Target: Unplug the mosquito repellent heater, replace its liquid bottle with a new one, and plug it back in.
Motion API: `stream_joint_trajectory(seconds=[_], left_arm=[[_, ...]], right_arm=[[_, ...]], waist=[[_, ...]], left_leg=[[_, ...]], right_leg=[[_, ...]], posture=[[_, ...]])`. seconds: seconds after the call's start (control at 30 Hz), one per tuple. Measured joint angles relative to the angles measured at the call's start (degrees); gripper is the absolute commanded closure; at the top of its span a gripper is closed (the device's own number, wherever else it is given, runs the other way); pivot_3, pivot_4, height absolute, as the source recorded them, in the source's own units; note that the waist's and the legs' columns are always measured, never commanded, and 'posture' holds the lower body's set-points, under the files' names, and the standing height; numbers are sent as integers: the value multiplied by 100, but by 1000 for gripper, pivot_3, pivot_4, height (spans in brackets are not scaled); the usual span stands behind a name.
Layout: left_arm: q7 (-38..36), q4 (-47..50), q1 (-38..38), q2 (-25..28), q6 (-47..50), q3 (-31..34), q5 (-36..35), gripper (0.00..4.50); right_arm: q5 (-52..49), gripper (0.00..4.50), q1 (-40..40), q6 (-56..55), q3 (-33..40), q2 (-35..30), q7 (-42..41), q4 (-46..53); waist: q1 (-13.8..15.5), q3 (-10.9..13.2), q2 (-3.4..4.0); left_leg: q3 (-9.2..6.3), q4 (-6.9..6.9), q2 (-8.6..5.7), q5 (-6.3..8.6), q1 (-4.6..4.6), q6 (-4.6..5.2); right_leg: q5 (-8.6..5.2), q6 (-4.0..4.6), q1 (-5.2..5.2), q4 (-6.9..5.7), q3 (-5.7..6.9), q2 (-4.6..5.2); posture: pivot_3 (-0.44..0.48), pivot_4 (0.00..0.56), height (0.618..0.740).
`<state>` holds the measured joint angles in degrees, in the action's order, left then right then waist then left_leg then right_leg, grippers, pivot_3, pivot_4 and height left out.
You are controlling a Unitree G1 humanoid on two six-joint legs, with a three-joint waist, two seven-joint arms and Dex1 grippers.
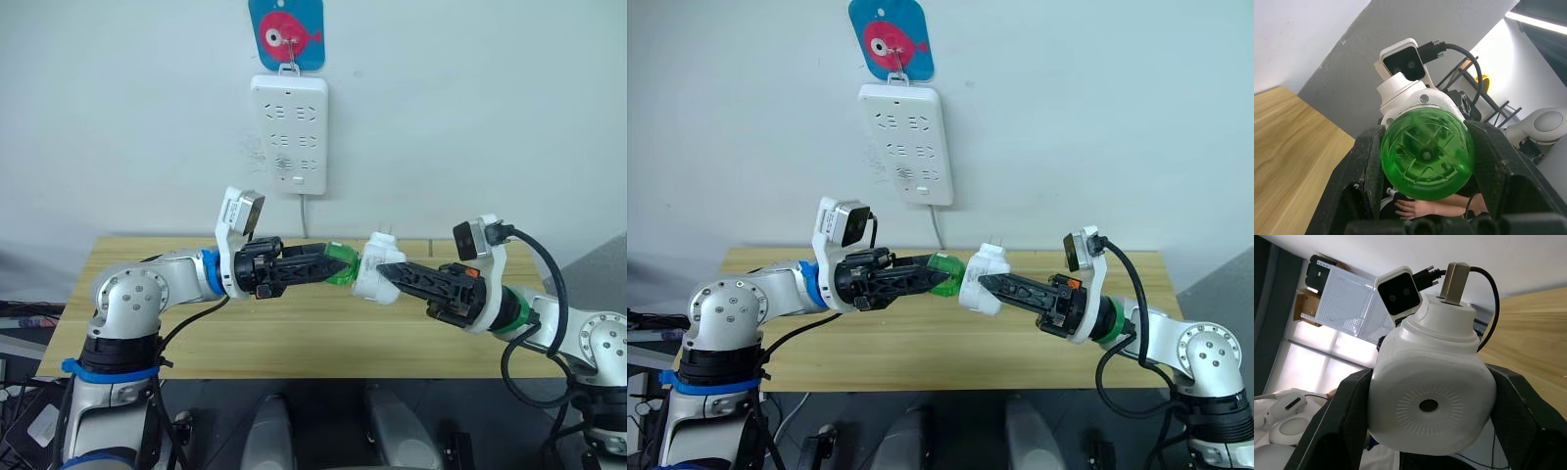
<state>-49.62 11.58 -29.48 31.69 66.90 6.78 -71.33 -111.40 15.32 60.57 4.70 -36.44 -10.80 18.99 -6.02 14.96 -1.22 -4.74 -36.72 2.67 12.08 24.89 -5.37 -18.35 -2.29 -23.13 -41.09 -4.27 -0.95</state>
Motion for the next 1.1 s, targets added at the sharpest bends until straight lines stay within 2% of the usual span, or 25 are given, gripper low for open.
stream_joint_trajectory(seconds=[0.2,0.27,0.4,0.5,0.63,0.83,1.07,1.1], left_arm=[[-134,143,127,1,-340,-57,285,2193],[-182,141,123,1,-489,-126,423,1478],[-388,165,60,134,-936,-336,1009,333],[-982,393,64,667,-1560,-656,1641,319],[-1566,488,80,1006,-2421,-946,2440,319],[-1880,715,184,978,-3393,-1085,3112,319],[-1975,716,185,861,-3644,-1112,3249,319],[-1983,715,185,853,-3657,-1115,3258,504]], right_arm=[[11,1444,120,114,-11,6,-21,-155],[17,1444,121,126,-11,21,-20,-216],[53,1444,127,172,-23,51,-18,-290],[59,1444,124,295,-130,37,-17,-298],[58,1444,128,364,-124,-97,-60,-344],[44,1444,187,502,-135,-155,-218,-412],[44,1444,278,624,-146,-285,-306,-541],[44,1444,314,627,-147,-285,-307,-541]], waist=[[15,0,0],[29,0,0],[32,0,0],[26,0,0],[74,0,0],[102,0,0],[99,0,0],[98,0,0]], left_leg=[[0,1,0,0,0,0],[2,0,-1,0,0,0],[2,2,-1,0,0,0],[3,9,1,0,-1,0],[3,9,0,0,0,0],[4,9,0,0,1,0],[5,8,0,0,1,1],[5,8,0,0,1,1]], right_leg=[[0,0,-1,0,0,0],[0,0,-1,1,-1,0],[0,0,-1,1,-2,-1],[0,1,-4,1,-3,-2],[0,1,-4,6,-3,-1],[0,1,-4,8,-4,-2],[0,1,-4,7,-5,-2],[0,1,-4,7,-5,-2]], posture=[[-149,237,725],[-149,237,725],[-149,238,725],[-141,237,725],[-134,234,725],[-130,232,725],[-129,228,725],[-129,228,725]])
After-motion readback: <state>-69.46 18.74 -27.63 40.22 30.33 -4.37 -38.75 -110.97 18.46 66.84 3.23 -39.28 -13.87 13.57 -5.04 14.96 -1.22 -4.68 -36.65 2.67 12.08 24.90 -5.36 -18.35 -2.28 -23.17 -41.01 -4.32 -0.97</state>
